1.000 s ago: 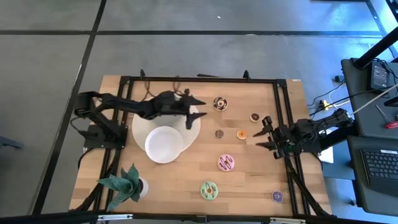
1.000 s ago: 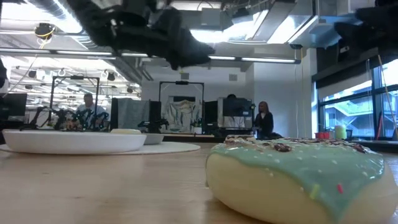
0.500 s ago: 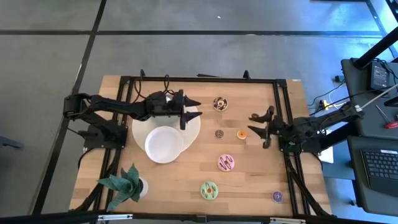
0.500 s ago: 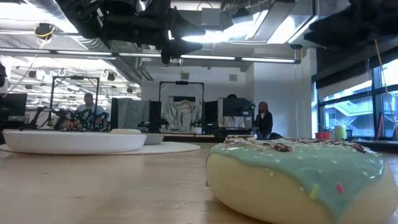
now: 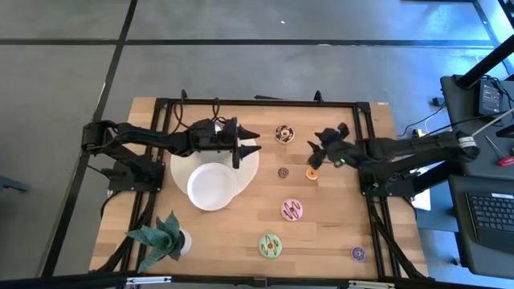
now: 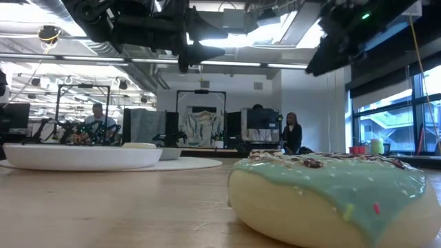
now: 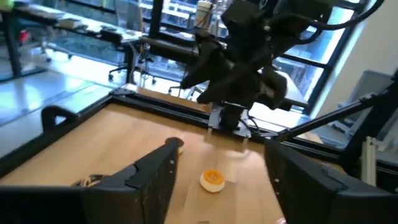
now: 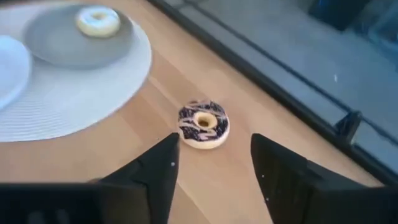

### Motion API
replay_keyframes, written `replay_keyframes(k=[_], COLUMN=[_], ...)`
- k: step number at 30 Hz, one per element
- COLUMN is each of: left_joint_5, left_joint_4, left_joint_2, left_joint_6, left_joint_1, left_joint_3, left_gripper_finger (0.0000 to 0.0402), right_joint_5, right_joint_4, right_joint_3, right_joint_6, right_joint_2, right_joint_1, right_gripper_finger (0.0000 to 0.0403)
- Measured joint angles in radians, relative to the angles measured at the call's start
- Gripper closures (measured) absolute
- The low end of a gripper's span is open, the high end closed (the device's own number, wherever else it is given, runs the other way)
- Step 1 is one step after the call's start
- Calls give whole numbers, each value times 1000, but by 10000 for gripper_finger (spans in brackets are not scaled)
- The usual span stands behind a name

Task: Pick & Place donuts
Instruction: Put the big black donut on the gray plate

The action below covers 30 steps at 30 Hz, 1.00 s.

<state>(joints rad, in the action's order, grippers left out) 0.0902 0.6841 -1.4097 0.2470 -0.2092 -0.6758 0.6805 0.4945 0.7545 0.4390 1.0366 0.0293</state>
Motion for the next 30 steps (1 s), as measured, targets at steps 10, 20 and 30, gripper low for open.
replay_keyframes(k=[10,20,30], left_joint_5=[-2,-2,-1], left_joint_4=[-5,-8,-11], left_joint_2=[0,0,0], left_joint_6=[56,55,55], left_joint_1=[0,0,0], left_joint_3=[0,0,0], left_gripper_finger=[171,171,171], right_joint_5=[-6,-303,-439], right_joint_4=[-193,-403,-507], right_joint_3=[3,4,4], right_joint_6=[-99,-76,-48], right_joint_2=[178,420,602], right_joint_1=[-239,-452,-547], right_gripper_finger=[142,162,178])
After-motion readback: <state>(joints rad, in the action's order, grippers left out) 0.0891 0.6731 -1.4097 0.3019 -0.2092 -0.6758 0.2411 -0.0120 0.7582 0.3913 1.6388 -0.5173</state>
